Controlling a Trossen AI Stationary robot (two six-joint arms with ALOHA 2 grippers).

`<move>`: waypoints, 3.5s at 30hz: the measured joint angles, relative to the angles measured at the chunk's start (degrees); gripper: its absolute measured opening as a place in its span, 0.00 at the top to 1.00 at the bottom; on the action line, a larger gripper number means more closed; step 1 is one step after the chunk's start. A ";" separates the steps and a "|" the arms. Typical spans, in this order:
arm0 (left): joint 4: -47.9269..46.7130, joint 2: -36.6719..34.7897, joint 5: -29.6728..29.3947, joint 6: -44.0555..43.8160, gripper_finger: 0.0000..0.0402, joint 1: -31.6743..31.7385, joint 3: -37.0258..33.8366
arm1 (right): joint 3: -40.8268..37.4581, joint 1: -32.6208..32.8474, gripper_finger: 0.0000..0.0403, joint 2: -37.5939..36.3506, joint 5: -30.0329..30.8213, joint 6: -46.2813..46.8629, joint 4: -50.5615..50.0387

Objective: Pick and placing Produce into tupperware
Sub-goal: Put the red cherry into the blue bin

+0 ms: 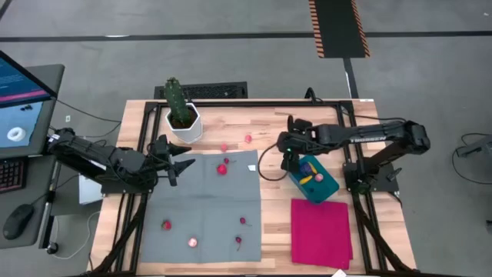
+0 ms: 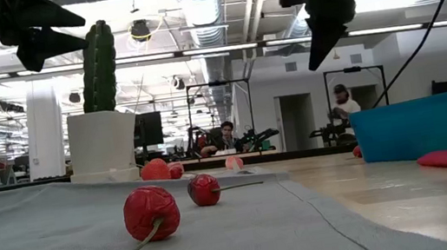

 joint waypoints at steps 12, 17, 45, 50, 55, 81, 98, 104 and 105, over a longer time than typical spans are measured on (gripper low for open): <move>-2.10 0.00 0.02 2.92 0.41 0.02 0.00 | 11.81 -4.99 0.46 12.83 0.83 -5.04 -18.02; -3.35 0.00 0.58 2.87 0.41 0.02 0.00 | 13.06 -7.01 0.46 17.61 -3.62 -7.41 -21.12; -7.88 1.15 0.71 0.28 0.41 -0.13 0.00 | 13.71 -8.43 0.62 30.72 -9.81 -18.29 -19.06; -8.09 1.13 1.18 0.25 0.41 -0.13 0.02 | 14.50 -8.64 0.64 33.77 -10.96 -18.78 -20.08; -8.51 1.15 1.68 -0.24 0.41 -0.13 0.01 | 14.63 -8.87 0.66 35.27 -11.06 -20.01 -19.88; -8.46 1.15 1.46 -0.51 0.41 -0.13 0.02 | 14.56 -12.35 0.67 35.31 -15.34 -19.51 -19.05; -9.33 1.13 1.73 -1.21 0.41 -0.11 0.02 | 15.08 -13.96 0.67 39.09 -17.18 -19.04 -20.57; -9.49 1.15 1.70 -1.23 0.41 -0.11 0.02 | 15.24 -13.66 0.70 39.79 -16.87 -19.85 -20.58; -9.53 1.24 1.70 -1.23 0.41 -0.13 0.02 | 15.24 -13.69 0.72 39.79 -16.83 -19.96 -20.58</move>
